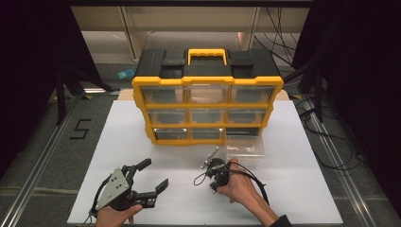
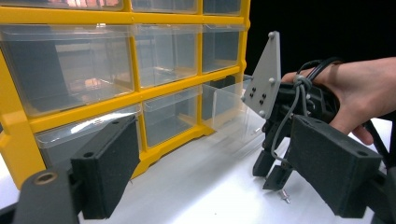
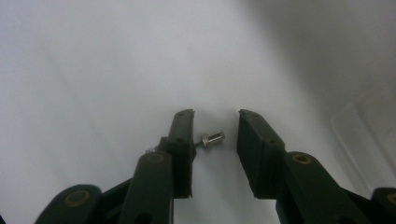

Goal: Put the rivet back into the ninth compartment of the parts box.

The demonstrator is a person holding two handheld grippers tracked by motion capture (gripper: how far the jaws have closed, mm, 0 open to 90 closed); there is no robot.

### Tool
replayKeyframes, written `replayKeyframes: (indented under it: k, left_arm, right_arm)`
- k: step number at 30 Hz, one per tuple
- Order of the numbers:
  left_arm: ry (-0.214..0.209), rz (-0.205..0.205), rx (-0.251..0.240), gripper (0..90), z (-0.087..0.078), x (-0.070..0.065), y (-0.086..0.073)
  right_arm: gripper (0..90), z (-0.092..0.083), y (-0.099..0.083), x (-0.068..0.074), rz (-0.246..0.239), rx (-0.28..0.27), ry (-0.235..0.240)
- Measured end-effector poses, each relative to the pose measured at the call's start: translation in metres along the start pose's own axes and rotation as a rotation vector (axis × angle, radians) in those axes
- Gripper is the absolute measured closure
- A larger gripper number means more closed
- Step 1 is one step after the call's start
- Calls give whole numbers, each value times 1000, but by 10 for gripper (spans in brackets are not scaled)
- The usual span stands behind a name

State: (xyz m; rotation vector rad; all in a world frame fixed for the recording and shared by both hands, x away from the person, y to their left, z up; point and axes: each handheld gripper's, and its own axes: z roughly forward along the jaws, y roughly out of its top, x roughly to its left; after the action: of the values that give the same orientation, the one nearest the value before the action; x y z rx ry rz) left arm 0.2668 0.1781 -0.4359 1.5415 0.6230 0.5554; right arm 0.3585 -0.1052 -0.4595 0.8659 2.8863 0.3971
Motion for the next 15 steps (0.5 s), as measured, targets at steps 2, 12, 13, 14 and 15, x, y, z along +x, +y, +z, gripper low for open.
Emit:
replayKeyframes:
  k: [2, 12, 13, 14, 15]
  left_arm:
    - [-1, 2, 0, 163, 0, 0, 0]
    - [-1, -4, 1, 163, 0, 0, 0]
    - [-1, -4, 1, 163, 0, 0, 0]
    - [-1, -4, 1, 163, 0, 0, 0]
    - [-1, -5, 0, 163, 0, 0, 0]
  right_arm:
    - [696, 0, 0, -1, -7, -7, 12]
    - [813, 0, 1, -1, -33, -6, 35]
    - [821, 0, 1, -1, -36, -2, 36]
    - [829, 0, 1, -2, -57, 7, 15]
    - [832, 0, 1, -1, -69, 14, 12]
